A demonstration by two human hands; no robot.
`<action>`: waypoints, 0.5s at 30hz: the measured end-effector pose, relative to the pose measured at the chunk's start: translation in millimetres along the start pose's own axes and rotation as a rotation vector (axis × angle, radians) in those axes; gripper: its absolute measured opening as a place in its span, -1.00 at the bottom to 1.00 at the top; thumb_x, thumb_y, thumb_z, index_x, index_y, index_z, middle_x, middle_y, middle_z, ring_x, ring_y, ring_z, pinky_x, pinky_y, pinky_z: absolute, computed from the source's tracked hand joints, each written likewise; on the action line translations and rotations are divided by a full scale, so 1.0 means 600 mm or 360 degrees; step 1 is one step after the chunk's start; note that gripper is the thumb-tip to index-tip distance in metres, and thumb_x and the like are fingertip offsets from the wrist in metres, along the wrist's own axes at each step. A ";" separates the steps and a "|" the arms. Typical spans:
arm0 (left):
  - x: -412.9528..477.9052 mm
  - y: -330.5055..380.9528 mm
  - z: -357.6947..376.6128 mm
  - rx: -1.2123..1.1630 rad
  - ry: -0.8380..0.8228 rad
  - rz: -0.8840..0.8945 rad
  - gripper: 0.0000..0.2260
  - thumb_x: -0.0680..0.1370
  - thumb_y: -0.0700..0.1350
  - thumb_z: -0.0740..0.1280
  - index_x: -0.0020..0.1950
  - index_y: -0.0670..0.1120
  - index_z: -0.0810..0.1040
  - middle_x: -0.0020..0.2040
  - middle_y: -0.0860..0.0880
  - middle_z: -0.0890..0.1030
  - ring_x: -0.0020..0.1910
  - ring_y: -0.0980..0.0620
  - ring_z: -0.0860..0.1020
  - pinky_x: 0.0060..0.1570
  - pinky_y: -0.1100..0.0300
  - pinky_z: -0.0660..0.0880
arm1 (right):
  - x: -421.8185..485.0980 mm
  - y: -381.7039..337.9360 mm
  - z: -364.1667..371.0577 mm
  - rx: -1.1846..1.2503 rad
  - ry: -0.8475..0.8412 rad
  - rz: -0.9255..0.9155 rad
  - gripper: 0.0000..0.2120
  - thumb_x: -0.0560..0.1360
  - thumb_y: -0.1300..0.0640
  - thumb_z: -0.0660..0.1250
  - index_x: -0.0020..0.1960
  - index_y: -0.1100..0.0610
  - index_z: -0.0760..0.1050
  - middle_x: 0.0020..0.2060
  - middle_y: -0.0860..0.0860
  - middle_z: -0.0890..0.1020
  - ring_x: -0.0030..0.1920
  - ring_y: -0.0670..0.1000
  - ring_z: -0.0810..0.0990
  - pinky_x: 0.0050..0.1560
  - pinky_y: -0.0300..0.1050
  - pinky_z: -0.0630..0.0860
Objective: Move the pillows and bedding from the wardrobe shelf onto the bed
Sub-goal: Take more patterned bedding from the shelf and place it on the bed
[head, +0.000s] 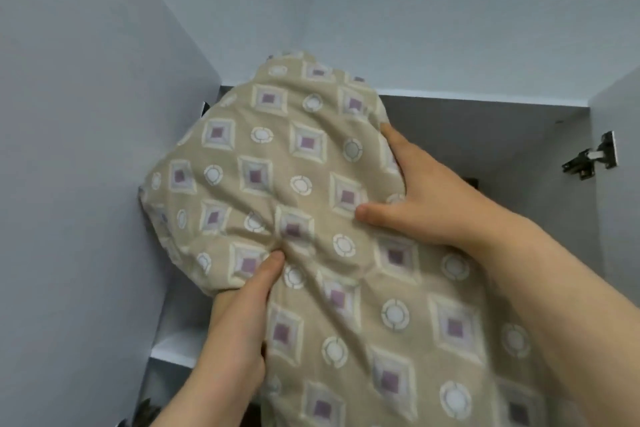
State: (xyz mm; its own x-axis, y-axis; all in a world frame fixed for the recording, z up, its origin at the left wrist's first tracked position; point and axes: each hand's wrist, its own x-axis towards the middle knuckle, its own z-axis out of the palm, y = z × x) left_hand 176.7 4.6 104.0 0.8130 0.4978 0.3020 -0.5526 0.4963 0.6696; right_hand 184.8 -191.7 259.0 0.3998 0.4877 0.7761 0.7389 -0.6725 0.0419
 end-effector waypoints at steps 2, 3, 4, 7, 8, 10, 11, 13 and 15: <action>-0.049 0.002 -0.036 0.0150 0.0189 0.0135 -0.49 0.32 -0.01 0.55 0.24 -0.02 0.56 0.05 -0.03 0.69 0.00 -0.10 0.66 0.10 -0.13 0.55 | -0.076 -0.023 0.009 0.0290 0.0005 0.0017 0.04 0.27 -0.26 0.46 0.51 -0.31 -0.17 0.47 -0.27 0.16 0.32 -0.27 0.24 0.29 -0.25 0.22; -0.083 0.003 -0.052 0.0296 0.0265 0.0159 -0.38 0.27 0.02 0.56 0.30 0.00 0.51 0.11 -0.02 0.66 0.00 -0.06 0.64 0.13 -0.12 0.53 | -0.116 -0.031 0.021 0.0406 0.0029 0.0034 0.04 0.27 -0.24 0.47 0.50 -0.34 -0.18 0.45 -0.32 0.16 0.30 -0.31 0.23 0.28 -0.27 0.21; -0.104 -0.001 -0.071 0.0444 0.0322 0.0190 -0.34 0.22 0.06 0.55 0.29 -0.02 0.50 0.13 -0.07 0.64 -0.04 -0.01 0.62 0.11 -0.09 0.54 | -0.154 -0.039 0.035 0.0504 0.0053 0.0045 0.03 0.26 -0.23 0.47 0.48 -0.38 -0.16 0.42 -0.37 0.16 0.29 -0.32 0.24 0.28 -0.25 0.23; -0.215 0.017 -0.111 0.0870 0.0538 0.0514 -0.36 0.15 0.13 0.53 0.15 -0.09 0.55 0.08 -0.09 0.62 0.00 0.02 0.58 0.07 0.04 0.51 | -0.248 -0.085 0.078 0.0808 0.0103 0.0077 -0.05 0.23 -0.25 0.46 0.35 -0.54 -0.14 0.23 -0.55 0.17 0.17 -0.42 0.29 0.26 -0.20 0.28; -0.261 0.033 -0.117 0.1012 0.0626 0.0628 -0.19 0.10 0.20 0.49 0.30 -0.05 0.48 0.22 -0.04 0.56 0.15 0.00 0.54 0.21 0.04 0.46 | -0.269 -0.104 0.090 0.0904 0.0130 0.0085 -0.06 0.22 -0.25 0.46 0.32 -0.56 -0.14 0.21 -0.54 0.17 0.16 -0.42 0.29 0.24 -0.21 0.26; -0.348 0.071 -0.125 0.1115 0.0641 0.0754 0.01 0.05 0.25 0.44 0.48 0.04 0.29 0.36 0.12 0.44 0.30 0.09 0.44 0.34 0.08 0.33 | -0.295 -0.146 0.105 0.1069 0.0180 0.0065 -0.04 0.23 -0.24 0.47 0.36 -0.52 -0.12 0.26 -0.43 0.19 0.17 -0.40 0.26 0.23 -0.24 0.23; -0.380 0.098 -0.140 0.1181 0.0674 0.0821 -0.01 0.07 0.25 0.46 0.48 0.08 0.28 0.36 0.16 0.45 0.30 0.13 0.45 0.34 0.07 0.33 | -0.305 -0.177 0.105 0.1181 0.0174 0.0061 -0.04 0.24 -0.22 0.47 0.41 -0.47 -0.10 0.27 -0.40 0.20 0.14 -0.45 0.25 0.19 -0.30 0.23; -0.437 0.155 -0.166 0.1324 0.0759 0.0945 -0.12 0.16 0.23 0.50 0.45 0.14 0.31 0.32 0.18 0.52 0.26 0.15 0.51 0.32 -0.01 0.40 | -0.313 -0.237 0.101 0.1349 0.0179 0.0019 -0.03 0.26 -0.20 0.48 0.47 -0.36 -0.06 0.26 -0.35 0.24 0.13 -0.55 0.23 0.07 -0.43 0.24; -0.496 0.223 -0.189 0.1483 0.0894 0.1037 -0.23 0.22 0.21 0.50 0.40 0.16 0.37 0.27 0.18 0.56 0.22 0.14 0.55 0.27 -0.05 0.46 | -0.317 -0.307 0.091 0.1495 0.0181 -0.0043 -0.03 0.29 -0.17 0.49 0.49 -0.30 -0.04 0.26 -0.33 0.24 0.12 -0.59 0.20 0.05 -0.50 0.19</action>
State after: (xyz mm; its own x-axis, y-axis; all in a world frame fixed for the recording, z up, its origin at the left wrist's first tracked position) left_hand -159.9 3.6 26.5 0.1245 0.8059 0.5788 -0.2956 -0.5267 0.7970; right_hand 2.4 -130.3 69.4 0.3573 0.4063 0.8410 0.9013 0.0860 -0.4245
